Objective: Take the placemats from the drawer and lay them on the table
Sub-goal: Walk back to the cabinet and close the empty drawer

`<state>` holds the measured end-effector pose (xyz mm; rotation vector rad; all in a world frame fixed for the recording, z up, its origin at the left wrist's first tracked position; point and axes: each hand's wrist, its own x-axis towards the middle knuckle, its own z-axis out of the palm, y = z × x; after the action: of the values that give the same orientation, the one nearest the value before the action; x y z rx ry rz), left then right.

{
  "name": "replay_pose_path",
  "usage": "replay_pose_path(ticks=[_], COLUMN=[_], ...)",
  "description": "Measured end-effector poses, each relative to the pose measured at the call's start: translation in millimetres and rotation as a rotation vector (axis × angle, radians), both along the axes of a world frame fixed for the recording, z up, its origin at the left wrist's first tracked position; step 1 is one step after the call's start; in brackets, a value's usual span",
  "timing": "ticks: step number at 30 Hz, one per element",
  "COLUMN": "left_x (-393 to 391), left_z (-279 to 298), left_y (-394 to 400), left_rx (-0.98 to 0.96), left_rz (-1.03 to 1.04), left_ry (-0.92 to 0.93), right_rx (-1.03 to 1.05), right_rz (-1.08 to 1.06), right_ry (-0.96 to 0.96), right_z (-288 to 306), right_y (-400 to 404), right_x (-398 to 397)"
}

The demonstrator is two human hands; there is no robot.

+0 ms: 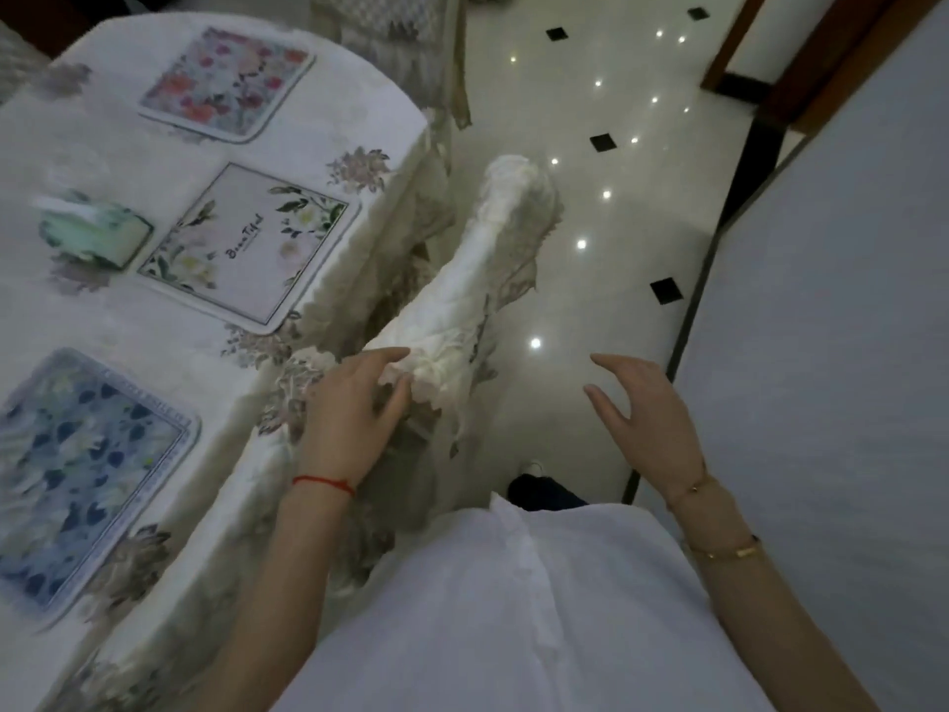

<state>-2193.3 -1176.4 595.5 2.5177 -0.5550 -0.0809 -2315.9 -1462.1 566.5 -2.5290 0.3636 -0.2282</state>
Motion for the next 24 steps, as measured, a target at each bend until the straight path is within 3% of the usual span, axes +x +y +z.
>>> replay_pose_path(ticks=[15, 24], left_x=[103.4, 222.9], left_z=[-5.9, -21.2], left_y=[-223.9, -332.4], left_rx=[-0.052, -0.054], left_rz=[-0.14, -0.133], left_ry=[0.078, 0.084], right_rx=[0.011, 0.036], right_rz=[-0.177, -0.162], right_ry=[-0.024, 0.026], right_z=[3.8, -15.5], right_y=[-191.7, -293.2], right_x=[71.0, 185.2])
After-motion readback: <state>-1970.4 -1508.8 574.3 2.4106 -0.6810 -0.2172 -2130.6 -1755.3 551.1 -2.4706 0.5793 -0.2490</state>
